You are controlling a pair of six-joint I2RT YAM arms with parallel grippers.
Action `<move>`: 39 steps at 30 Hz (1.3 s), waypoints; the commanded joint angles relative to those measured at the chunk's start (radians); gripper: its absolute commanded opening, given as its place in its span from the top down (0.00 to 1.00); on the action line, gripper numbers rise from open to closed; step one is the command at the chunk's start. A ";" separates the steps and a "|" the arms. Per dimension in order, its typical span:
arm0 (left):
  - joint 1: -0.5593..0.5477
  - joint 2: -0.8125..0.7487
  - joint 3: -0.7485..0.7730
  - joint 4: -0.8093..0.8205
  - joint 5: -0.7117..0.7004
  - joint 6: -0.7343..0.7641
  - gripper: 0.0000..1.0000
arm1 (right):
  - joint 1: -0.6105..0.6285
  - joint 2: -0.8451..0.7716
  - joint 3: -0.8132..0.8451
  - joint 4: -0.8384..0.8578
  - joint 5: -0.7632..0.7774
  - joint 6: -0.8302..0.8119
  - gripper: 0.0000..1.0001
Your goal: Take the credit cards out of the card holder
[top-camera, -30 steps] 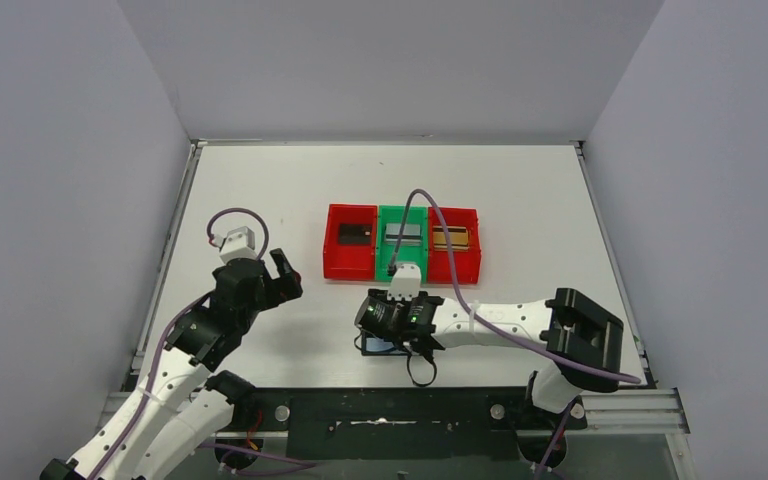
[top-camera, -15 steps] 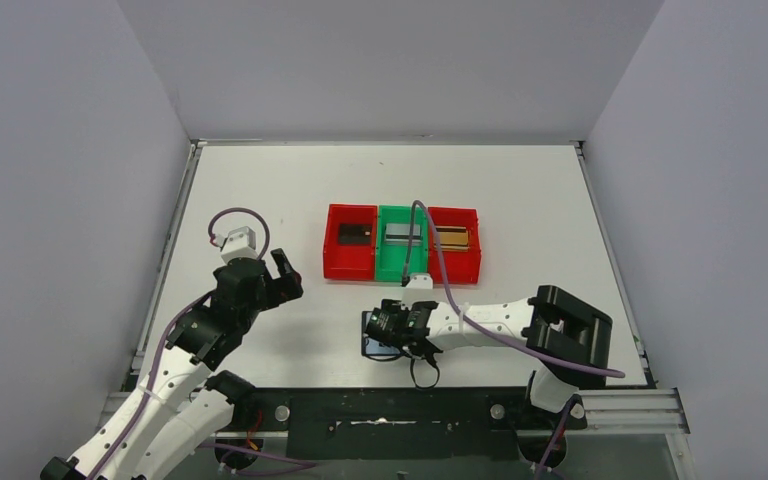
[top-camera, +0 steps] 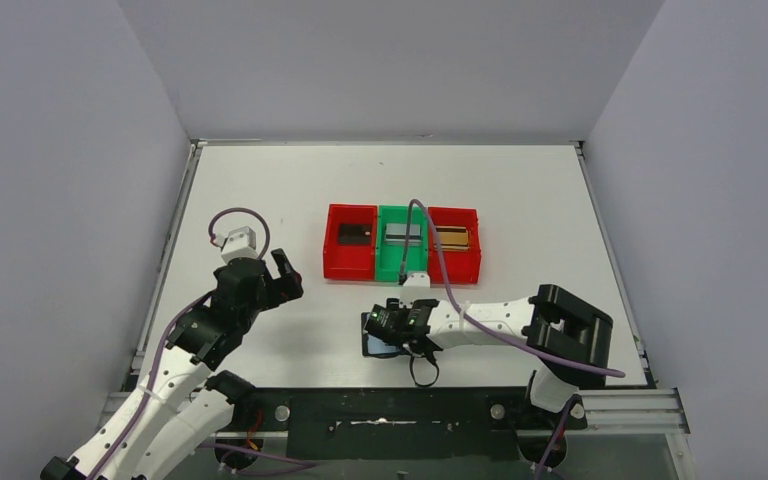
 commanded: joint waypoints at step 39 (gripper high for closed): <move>0.005 0.022 0.432 -0.368 -0.336 -0.091 0.09 | -0.632 -0.873 -0.075 -0.040 0.140 -0.593 0.02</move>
